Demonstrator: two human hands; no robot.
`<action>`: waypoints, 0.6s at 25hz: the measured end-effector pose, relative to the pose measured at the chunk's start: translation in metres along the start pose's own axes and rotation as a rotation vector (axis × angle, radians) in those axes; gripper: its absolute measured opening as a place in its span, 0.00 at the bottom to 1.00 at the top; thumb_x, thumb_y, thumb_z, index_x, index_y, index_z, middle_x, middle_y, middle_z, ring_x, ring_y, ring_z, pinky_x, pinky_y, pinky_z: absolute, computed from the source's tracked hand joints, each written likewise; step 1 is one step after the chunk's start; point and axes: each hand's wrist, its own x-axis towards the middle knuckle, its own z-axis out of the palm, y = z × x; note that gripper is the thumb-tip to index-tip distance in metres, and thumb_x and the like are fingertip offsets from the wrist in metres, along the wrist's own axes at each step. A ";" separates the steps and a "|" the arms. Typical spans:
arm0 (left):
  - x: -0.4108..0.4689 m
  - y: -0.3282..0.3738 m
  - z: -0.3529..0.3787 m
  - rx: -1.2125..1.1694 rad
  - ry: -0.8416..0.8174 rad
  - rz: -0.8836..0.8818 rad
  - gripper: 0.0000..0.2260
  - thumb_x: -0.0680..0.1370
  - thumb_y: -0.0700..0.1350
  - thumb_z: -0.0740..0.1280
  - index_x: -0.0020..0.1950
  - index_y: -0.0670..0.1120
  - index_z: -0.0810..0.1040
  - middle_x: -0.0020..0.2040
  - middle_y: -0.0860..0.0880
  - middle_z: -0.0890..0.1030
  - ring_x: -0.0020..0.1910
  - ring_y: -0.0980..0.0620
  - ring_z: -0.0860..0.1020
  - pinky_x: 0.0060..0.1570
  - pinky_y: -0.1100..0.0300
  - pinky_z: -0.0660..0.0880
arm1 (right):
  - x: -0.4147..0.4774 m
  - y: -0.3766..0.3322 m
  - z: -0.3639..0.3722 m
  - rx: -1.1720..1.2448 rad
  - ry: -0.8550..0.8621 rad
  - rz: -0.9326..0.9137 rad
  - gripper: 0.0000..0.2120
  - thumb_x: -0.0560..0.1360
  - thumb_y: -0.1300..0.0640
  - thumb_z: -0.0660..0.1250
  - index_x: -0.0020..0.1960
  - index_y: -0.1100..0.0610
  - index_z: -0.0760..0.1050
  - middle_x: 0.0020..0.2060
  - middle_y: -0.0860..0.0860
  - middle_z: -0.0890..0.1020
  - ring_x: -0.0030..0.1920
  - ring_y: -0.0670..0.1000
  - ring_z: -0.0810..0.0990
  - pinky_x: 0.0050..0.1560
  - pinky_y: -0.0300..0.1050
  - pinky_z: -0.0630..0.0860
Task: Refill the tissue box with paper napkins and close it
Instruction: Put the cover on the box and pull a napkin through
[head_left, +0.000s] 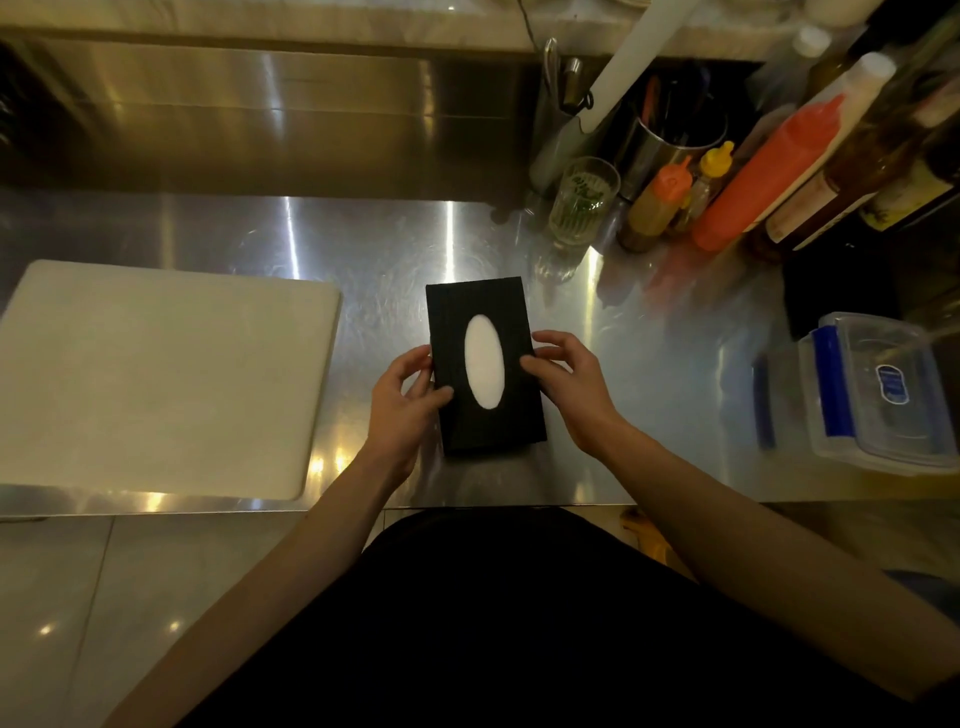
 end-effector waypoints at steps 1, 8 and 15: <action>0.000 -0.005 0.000 0.027 0.012 0.000 0.24 0.74 0.27 0.66 0.65 0.47 0.73 0.59 0.54 0.76 0.56 0.59 0.77 0.52 0.67 0.78 | 0.000 0.003 0.001 -0.031 -0.017 -0.004 0.16 0.75 0.54 0.71 0.60 0.45 0.73 0.53 0.45 0.77 0.53 0.46 0.78 0.46 0.33 0.75; -0.001 -0.026 0.003 0.198 -0.018 0.010 0.27 0.73 0.26 0.66 0.70 0.43 0.69 0.70 0.46 0.70 0.71 0.50 0.70 0.66 0.58 0.71 | 0.005 0.025 0.007 -0.438 -0.059 -0.186 0.18 0.72 0.50 0.73 0.60 0.42 0.73 0.59 0.49 0.70 0.59 0.47 0.71 0.63 0.46 0.73; 0.003 -0.032 0.000 0.244 -0.037 0.034 0.25 0.74 0.28 0.67 0.69 0.44 0.70 0.70 0.47 0.70 0.71 0.51 0.69 0.63 0.66 0.71 | 0.020 0.024 0.013 -1.047 -0.142 -0.385 0.35 0.69 0.38 0.72 0.73 0.40 0.63 0.78 0.54 0.48 0.77 0.60 0.47 0.73 0.57 0.51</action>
